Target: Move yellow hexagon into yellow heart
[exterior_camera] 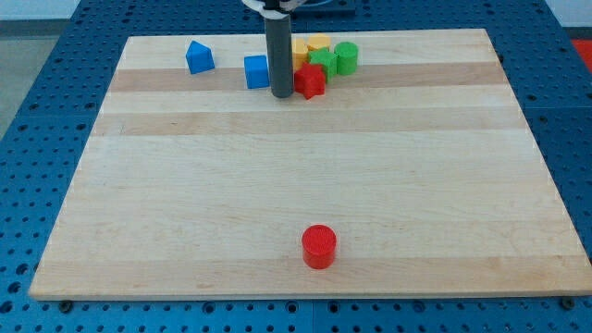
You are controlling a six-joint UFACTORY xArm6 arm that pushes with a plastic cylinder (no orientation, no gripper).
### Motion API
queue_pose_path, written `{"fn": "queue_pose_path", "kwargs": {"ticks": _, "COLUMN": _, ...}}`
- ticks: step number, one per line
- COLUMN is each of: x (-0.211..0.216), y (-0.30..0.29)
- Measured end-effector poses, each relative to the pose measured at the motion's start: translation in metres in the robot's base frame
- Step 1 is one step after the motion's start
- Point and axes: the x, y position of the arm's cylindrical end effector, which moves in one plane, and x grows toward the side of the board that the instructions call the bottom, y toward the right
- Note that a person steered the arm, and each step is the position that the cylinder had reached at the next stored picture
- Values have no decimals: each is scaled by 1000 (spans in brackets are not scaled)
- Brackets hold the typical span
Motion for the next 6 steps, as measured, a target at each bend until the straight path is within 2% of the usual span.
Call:
{"fn": "queue_pose_path", "kwargs": {"ticks": 2, "x": -34, "y": 4}}
{"fn": "queue_pose_path", "kwargs": {"ticks": 4, "x": -65, "y": -24}}
{"fn": "queue_pose_path", "kwargs": {"ticks": 6, "x": -117, "y": -20}}
